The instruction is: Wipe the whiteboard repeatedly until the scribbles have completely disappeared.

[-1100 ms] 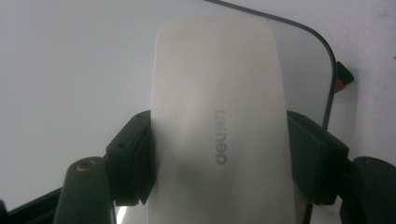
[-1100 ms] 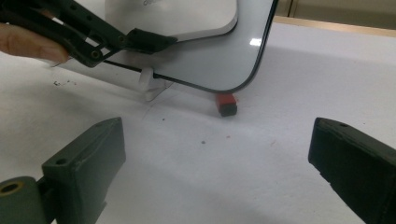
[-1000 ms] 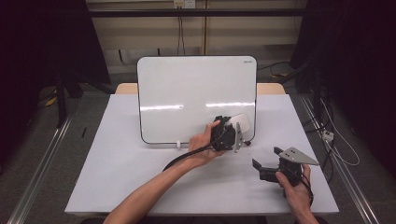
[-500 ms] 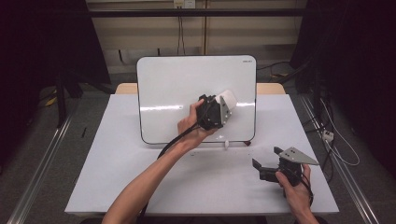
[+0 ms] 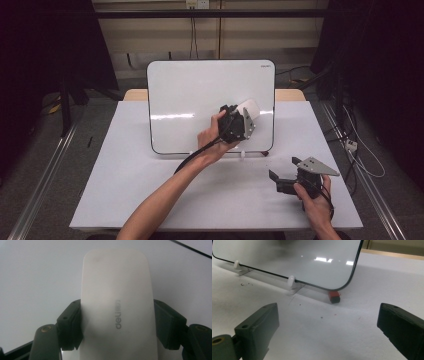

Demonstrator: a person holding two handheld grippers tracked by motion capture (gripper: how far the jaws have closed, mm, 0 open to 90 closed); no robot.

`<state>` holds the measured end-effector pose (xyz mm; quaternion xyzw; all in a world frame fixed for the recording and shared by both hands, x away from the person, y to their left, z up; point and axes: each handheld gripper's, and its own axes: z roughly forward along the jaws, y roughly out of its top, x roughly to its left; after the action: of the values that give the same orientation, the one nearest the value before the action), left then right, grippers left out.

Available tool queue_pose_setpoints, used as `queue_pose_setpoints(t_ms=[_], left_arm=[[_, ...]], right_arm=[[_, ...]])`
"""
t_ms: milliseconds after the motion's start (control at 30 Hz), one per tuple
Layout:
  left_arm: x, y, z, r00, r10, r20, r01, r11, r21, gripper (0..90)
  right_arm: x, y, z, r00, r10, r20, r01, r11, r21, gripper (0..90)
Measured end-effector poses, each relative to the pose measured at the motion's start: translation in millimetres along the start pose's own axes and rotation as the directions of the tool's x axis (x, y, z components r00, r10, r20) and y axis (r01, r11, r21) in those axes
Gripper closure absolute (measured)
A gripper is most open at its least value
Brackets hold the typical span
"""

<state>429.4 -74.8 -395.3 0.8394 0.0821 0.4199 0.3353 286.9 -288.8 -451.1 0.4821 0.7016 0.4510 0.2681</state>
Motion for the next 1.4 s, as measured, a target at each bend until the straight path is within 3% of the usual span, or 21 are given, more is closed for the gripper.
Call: queue_pose_setpoints(t_ms=[67,167,267,400,667,733,767,967,1067,1200,1267,1333,1400], left_arm=[[-5.6,-0.7,-0.4,0.9998,0.017,0.007,-0.017,0.9999,0.0,31.1],[-20.0,-3.8,-2.8,0.997,0.073,0.025,-0.073,0.9973,0.006,31.1],[-21.3,-4.4,-3.1,0.9969,0.069,0.037,-0.069,0.9976,0.007,31.1],[-31.4,-7.0,-4.6,0.9898,0.128,0.062,-0.128,0.9917,0.003,31.1],[-24.6,-5.4,-2.2,0.9901,0.102,0.096,-0.103,0.9947,0.003,31.1],[-20.2,-1.2,-0.8,0.9916,0.095,0.088,-0.096,0.9954,0.006,31.0],[-13.6,4.1,2.4,0.9944,0.069,0.08,-0.069,0.9976,0.006,31.1],[7.8,14.9,7.5,0.9982,0.024,0.054,-0.025,0.9996,0.015,31.1],[23.5,15.6,8.8,0.9987,-0.043,0.028,0.043,0.999,0.005,31.1],[44.0,10.3,5.6,0.9929,-0.119,-0.011,0.119,0.9929,-0.001,31.0],[52.1,4.1,1.2,0.9861,-0.163,-0.031,0.163,0.9866,-0.001,31.1],[53.7,2.1,0.0,0.9837,-0.176,-0.035,0.176,0.9843,-0.003,31.1],[59.3,-5.0,-3.1,0.9687,-0.248,-0.019,0.247,0.9687,-0.021,31.1]], right_arm=[[0.1,0.0,-0.4,1.0,0.001,0.001,-0.001,1.0,-0.001,4.3],[-0.4,-0.3,-0.7,1.0,0.001,0.002,-0.001,1.0,-0.001,4.3],[-0.4,-0.4,-0.9,1.0,0.001,0.004,-0.001,1.0,-0.002,4.3],[-0.7,-0.6,-1.0,1.0,0.001,0.004,-0.001,1.0,-0.001,4.3],[-1.3,-0.6,-1.3,1.0,0.003,0.005,-0.003,1.0,-0.002,4.3],[-1.4,-0.7,-1.5,1.0,0.002,0.005,-0.002,1.0,-0.003,4.3],[-1.3,-0.6,-1.5,1.0,0.002,0.004,-0.002,1.0,-0.003,4.3],[-1.6,-0.9,-2.0,1.0,0.006,0.005,-0.006,1.0,-0.003,4.3],[-2.1,-1.2,-2.3,1.0,0.003,0.004,-0.003,1.0,-0.003,4.3],[-1.9,-1.3,-3.3,1.0,0.005,0.005,-0.005,1.0,-0.002,4.3],[-1.8,-1.3,-3.4,1.0,0.004,0.007,-0.004,1.0,-0.003,4.3],[-1.7,-1.2,-3.3,1.0,0.006,0.007,-0.006,1.0,-0.002,4.3],[-1.1,-0.6,-2.7,1.0,0.006,0.006,-0.006,1.0,-0.004,4.3]])
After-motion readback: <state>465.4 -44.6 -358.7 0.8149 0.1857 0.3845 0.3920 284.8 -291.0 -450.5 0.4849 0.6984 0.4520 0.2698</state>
